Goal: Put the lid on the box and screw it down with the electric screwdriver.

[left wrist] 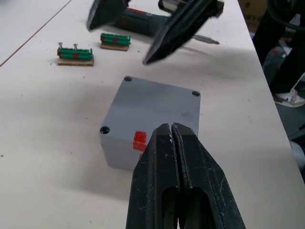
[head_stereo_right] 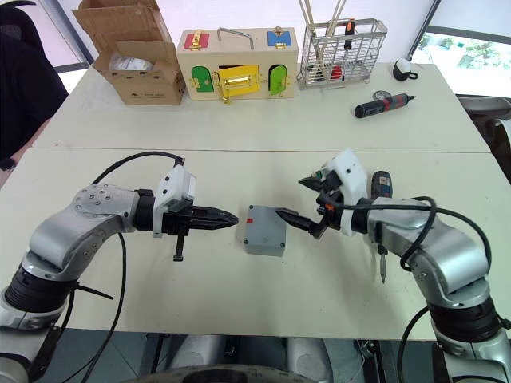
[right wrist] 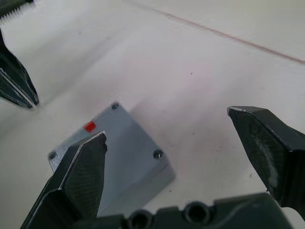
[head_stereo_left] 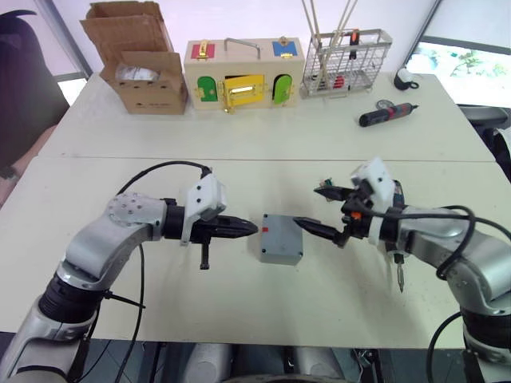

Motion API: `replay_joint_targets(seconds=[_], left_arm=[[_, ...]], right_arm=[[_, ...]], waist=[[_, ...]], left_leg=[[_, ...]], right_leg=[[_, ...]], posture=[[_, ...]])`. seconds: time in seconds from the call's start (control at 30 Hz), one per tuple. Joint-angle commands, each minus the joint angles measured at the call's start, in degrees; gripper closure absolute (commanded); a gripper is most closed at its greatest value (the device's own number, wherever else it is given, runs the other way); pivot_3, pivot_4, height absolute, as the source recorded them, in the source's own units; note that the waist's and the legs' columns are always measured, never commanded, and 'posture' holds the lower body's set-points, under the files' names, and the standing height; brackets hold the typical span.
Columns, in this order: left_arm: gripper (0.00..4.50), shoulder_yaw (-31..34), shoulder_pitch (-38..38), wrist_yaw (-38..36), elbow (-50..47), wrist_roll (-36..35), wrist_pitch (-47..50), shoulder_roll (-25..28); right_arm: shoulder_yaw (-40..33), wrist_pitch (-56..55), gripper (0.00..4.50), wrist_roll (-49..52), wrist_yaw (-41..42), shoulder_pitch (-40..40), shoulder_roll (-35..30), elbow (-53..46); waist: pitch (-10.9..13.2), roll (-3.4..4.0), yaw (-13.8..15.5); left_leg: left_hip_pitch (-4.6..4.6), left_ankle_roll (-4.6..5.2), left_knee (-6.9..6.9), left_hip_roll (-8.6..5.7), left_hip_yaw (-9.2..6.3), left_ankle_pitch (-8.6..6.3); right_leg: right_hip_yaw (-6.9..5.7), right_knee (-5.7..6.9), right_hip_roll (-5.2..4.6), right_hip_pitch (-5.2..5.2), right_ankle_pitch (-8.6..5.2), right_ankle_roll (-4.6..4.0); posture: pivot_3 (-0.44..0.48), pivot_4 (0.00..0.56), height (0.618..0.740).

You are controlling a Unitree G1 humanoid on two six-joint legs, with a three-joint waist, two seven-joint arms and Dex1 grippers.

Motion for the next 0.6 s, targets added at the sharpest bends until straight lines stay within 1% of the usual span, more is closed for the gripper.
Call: replay_joint_targets(seconds=[0.03,0.13,0.2,0.23,0.3,0.33,0.37,0.4,0.43,0.5,0.57,0.6], left_arm=[[4.5,0.6,-1.4,0.2,-1.0,-0.2,-0.3,-0.1],[4.5,1.2,-0.9,-1.2,-1.5,-2.1,0.3,-0.1],[4.5,1.7,-1.8,-2.1,-0.9,-3.1,0.1,-0.5],[4.5,2.0,-3.1,-2.4,-0.2,-3.7,0.3,-0.9],[4.5,2.2,-6.3,-3.2,1.6,-4.4,0.2,-1.4],[4.5,2.0,-7.2,-3.4,2.2,-4.3,0.2,-1.6],[4.5,1.2,-7.9,-4.3,3.0,-2.6,-1.1,-0.8],[4.5,-0.3,-8.3,-5.5,4.2,0.4,-4.0,0.4],[4.5,-1.0,-8.8,-6.7,5.2,2.0,-5.9,1.1],[4.5,-1.8,-9.9,-8.6,6.6,3.1,-8.3,1.1],[4.5,-2.2,-10.2,-10.1,6.5,3.4,-9.8,0.9],[4.5,-2.4,-10.0,-10.5,5.9,3.4,-10.2,0.7]], right_arm=[[-10.0,1.9,0.03,5.9,2.3,-5.3,-2.7,5.7],[-13.1,4.5,0.03,8.5,5.7,-9.3,-7.9,12.0],[-13.3,4.8,0.03,7.4,8.6,-11.8,-12.8,17.7],[-12.7,5.1,0.03,6.7,10.5,-13.2,-15.8,20.8],[-9.5,2.2,0.03,3.0,15.0,-16.1,-21.9,27.2],[-8.3,0.7,0.03,1.6,16.6,-17.1,-23.6,29.5],[-6.2,-0.2,0.03,-0.3,17.9,-19.0,-25.7,32.5],[-1.7,0.1,0.03,-3.1,21.0,-20.0,-29.8,34.8],[2.8,0.5,0.03,-5.5,25.5,-20.0,-34.3,36.0],[11.2,1.6,0.03,-9.1,34.8,-19.7,-41.8,36.7],[17.9,6.3,0.03,-10.0,43.0,-22.5,-44.8,37.1],[20.9,8.8,0.03,-10.8,45.4,-25.1,-44.3,38.3]], waist=[[0.0,0.0,0.1],[0.0,0.0,0.1],[0.0,0.0,0.1],[0.0,0.02,0.1],[0.0,0.03,0.2],[0.0,0.03,0.2],[0.0,0.03,0.1],[0.0,0.05,-0.1],[0.0,0.14,-0.2],[0.1,0.19,-0.2],[0.1,0.21,-0.3],[0.1,0.22,-0.5]], left_leg=[[0.0,0.0,0.01,0.0,0.0,0.0],[0.0,0.0,0.0,-0.01,0.0,0.0],[-0.01,0.01,-0.03,-0.01,0.01,-0.01],[-0.01,0.02,-0.03,0.0,0.0,-0.01],[-0.05,0.02,-0.01,-0.01,0.03,-0.01],[-0.06,0.03,0.03,-0.02,0.04,-0.01],[-0.06,0.04,0.02,-0.03,0.05,-0.01],[-0.03,0.05,0.03,-0.03,0.08,-0.02],[-0.03,0.07,-0.02,-0.02,0.12,-0.03],[-0.04,0.07,-0.15,-0.01,0.18,-0.04],[-0.09,0.08,-0.15,0.03,0.24,-0.04],[-0.14,0.08,-0.12,0.04,0.26,-0.04]], right_leg=[[-0.01,0.0,0.0,0.01,0.0,0.0],[-0.01,-0.02,-0.01,0.01,0.0,0.0],[-0.01,-0.04,-0.02,-0.01,0.0,0.0],[-0.01,-0.06,-0.02,0.0,0.0,0.0],[-0.02,-0.07,-0.04,-0.01,0.0,0.0],[-0.03,-0.05,-0.05,0.0,0.0,0.0],[-0.05,-0.06,-0.05,-0.01,0.0,0.0],[-0.06,-0.06,-0.04,0.0,0.0,0.0],[-0.04,-0.08,-0.04,-0.02,0.0,0.0],[-0.03,-0.09,-0.03,-0.12,-0.01,0.0],[-0.04,-0.1,-0.02,-0.21,-0.02,0.0],[-0.03,-0.11,-0.02,-0.24,-0.02,0.0]], posture=[[0.0,0.15,0.74],[0.0,0.15,0.74],[0.0,0.15,0.74],[0.0,0.15,0.74],[0.0,0.15,0.74],[0.0,0.15,0.74],[0.0,0.15,0.74],[0.0,0.15,0.74],[0.0,0.15,0.74],[0.0,0.15,0.74],[0.0,0.15,0.74],[0.0,0.15,0.74]])
